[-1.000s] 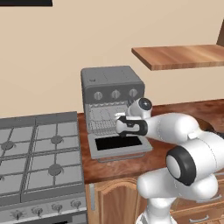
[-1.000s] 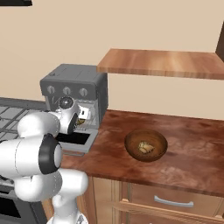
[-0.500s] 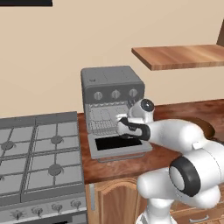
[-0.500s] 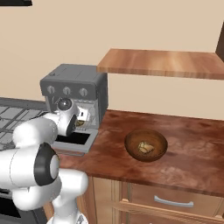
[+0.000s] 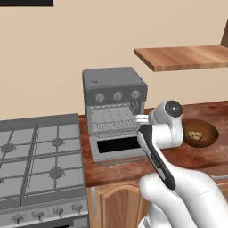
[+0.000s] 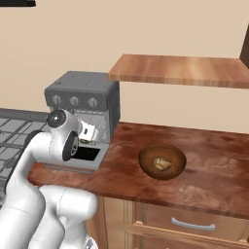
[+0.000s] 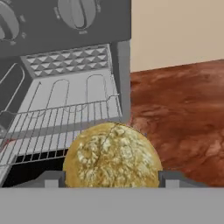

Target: Pick up the heated bread from the toaster oven and place it in the bowl. Then move the bread bowl to the dining counter.

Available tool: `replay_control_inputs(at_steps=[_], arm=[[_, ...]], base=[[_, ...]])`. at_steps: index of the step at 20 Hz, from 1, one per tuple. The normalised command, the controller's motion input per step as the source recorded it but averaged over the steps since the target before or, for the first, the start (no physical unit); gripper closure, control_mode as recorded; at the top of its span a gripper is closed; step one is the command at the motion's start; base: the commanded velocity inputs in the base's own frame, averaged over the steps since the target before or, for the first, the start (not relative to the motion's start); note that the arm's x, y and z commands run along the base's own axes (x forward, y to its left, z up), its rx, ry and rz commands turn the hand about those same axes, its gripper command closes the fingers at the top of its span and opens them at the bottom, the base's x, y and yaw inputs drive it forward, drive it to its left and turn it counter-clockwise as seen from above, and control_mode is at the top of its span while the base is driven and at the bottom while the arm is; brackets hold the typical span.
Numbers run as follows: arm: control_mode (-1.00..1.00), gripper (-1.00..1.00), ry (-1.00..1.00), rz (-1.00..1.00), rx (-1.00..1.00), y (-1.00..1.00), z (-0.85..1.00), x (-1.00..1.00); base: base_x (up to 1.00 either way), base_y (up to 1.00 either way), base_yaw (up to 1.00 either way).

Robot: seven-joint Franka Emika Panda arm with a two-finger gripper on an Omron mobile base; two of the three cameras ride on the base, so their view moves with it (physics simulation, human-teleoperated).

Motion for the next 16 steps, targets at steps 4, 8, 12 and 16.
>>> replay_control_inputs(at_steps=[4,8,12,16], arm=[[-1.0,1.0,0.08,-0.23,0.07,-1.0,0.97,-0.88],[-1.0,1.0,0.11,-0.18,0.07,-1.0,0.72,-0.36],[-1.0,1.0,0.17,-0.17,0.06,-1.0,0.23,0.0],[-1.0,1.0,0.24,-0.19,0.0,-1.0,-0.09,0.16]], base=[[0.0,0.0,0.0],[0.0,0.0,0.0],[0.0,0.0,0.0],[0.0,0.0,0.0]])
